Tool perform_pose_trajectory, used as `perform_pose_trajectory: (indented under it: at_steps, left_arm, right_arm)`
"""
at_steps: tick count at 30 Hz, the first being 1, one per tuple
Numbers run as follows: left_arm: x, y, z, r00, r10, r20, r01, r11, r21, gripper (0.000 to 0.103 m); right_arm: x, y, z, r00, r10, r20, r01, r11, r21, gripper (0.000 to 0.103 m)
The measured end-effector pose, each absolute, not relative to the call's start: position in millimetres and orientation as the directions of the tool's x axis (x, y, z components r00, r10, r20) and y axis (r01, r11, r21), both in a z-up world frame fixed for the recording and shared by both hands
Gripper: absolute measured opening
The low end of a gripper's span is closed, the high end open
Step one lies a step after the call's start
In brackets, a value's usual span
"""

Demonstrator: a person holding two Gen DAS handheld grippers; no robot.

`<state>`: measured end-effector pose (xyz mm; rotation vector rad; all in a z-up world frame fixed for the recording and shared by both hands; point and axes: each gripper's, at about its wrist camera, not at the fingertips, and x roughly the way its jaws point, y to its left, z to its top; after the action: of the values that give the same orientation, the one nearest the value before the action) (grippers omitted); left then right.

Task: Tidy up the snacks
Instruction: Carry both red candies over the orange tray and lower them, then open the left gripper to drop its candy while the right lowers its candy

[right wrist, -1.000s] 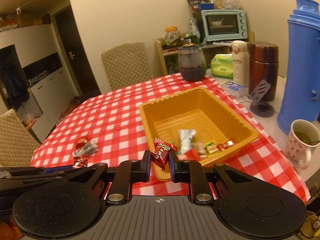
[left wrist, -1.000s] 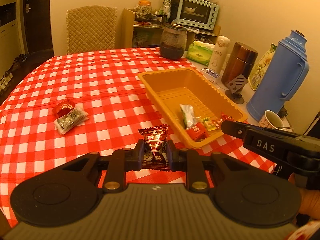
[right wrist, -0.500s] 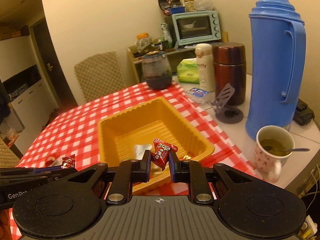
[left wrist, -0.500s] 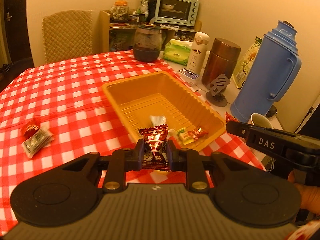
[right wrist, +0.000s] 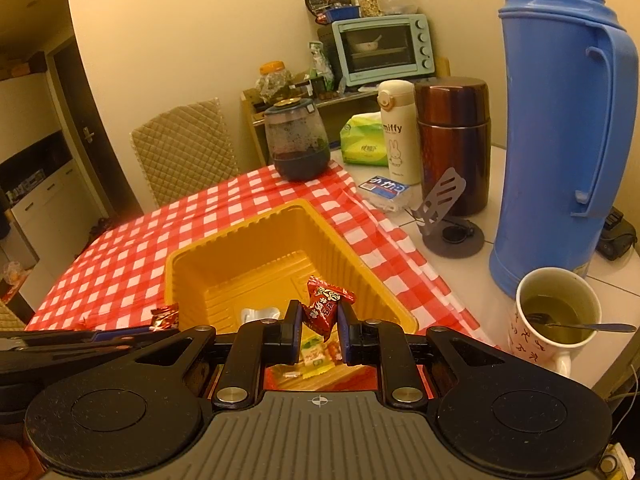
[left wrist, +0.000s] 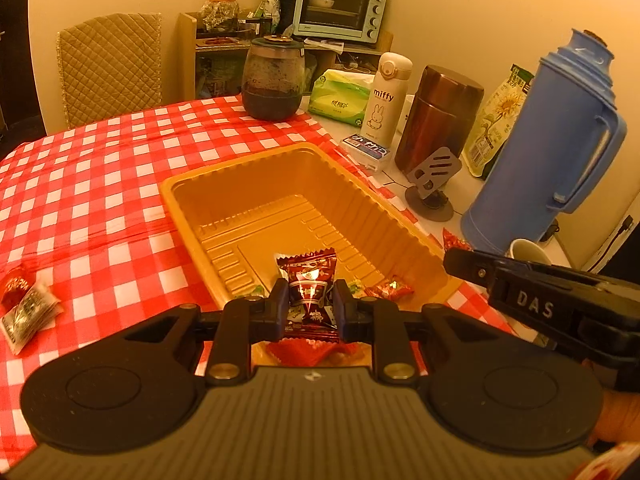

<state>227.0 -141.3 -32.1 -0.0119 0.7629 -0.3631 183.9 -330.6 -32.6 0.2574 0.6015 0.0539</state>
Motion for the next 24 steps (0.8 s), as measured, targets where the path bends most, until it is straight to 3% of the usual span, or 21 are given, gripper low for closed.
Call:
perform_pose_trajectory:
  at_steps: [2, 4, 24]
  left_arm:
    - [233.1, -143.2, -34.3, 0.664, -0.324, -0.674, 0.315, 0.939, -0.142, 0.022]
    - [238.3, -143.5, -36.5, 0.664, -0.326, -0.673, 0.318, 0.938, -0.141, 0.037]
    - [196.8, -68.5, -36.4, 0.710, -0.227, -0.666, 0.148, 0.974, -0.174, 0.037]
  right_arm:
    - [186.0, -330.5, -33.9, 0.822, 0.124, -0.556, 0.027, 0.966, 0.256, 0.019]
    - [187.4, -330.3, -35.7, 0.819, 0.124, -0.560, 0.028, 0.966, 0.256, 0.019]
    - [204.1, -310.3, -40.6, 0.805, 0.206, -0.556, -0.072, 0.965, 0.252, 0.019]
